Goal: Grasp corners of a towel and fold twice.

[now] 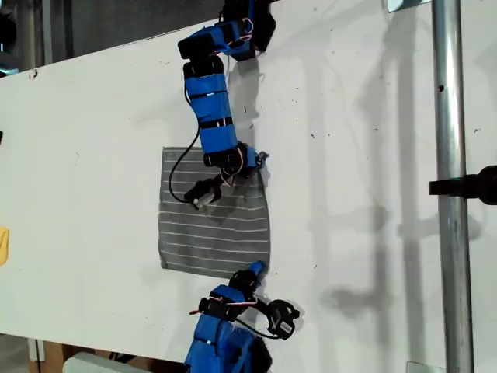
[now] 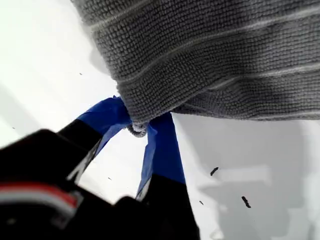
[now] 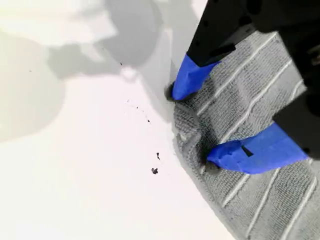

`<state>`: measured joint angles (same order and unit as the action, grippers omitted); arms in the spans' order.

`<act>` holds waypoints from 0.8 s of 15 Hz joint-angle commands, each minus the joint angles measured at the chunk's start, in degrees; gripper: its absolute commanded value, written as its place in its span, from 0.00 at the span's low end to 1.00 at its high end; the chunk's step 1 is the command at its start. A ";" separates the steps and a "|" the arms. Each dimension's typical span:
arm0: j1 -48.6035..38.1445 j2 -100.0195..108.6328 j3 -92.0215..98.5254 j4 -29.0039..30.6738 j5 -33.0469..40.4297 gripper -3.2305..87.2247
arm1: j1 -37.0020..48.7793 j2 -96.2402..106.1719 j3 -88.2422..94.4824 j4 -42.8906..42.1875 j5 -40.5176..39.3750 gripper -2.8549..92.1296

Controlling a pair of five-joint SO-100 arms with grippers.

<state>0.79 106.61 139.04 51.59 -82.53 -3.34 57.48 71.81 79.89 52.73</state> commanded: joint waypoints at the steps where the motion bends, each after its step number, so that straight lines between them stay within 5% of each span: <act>1: 2.11 -7.47 -6.06 1.76 -2.20 0.28 | -1.05 5.80 -2.72 -0.53 0.88 0.03; 3: 4.13 -14.77 -10.81 2.20 -5.19 0.20 | -1.32 6.50 -2.20 -0.26 1.32 0.03; 5: 5.62 -15.29 -13.01 0.88 -5.98 0.00 | -1.58 6.68 -2.02 0.00 1.76 0.03; 9: 6.59 -2.55 -19.07 8.70 -4.04 0.00 | -3.78 8.96 -2.02 1.41 2.81 0.03; 12: 12.92 -2.29 -38.06 26.81 -11.25 0.00 | -11.25 13.54 -7.56 5.98 6.06 0.03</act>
<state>10.11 101.87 111.88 70.75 -91.32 -10.90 65.30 70.40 83.50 57.39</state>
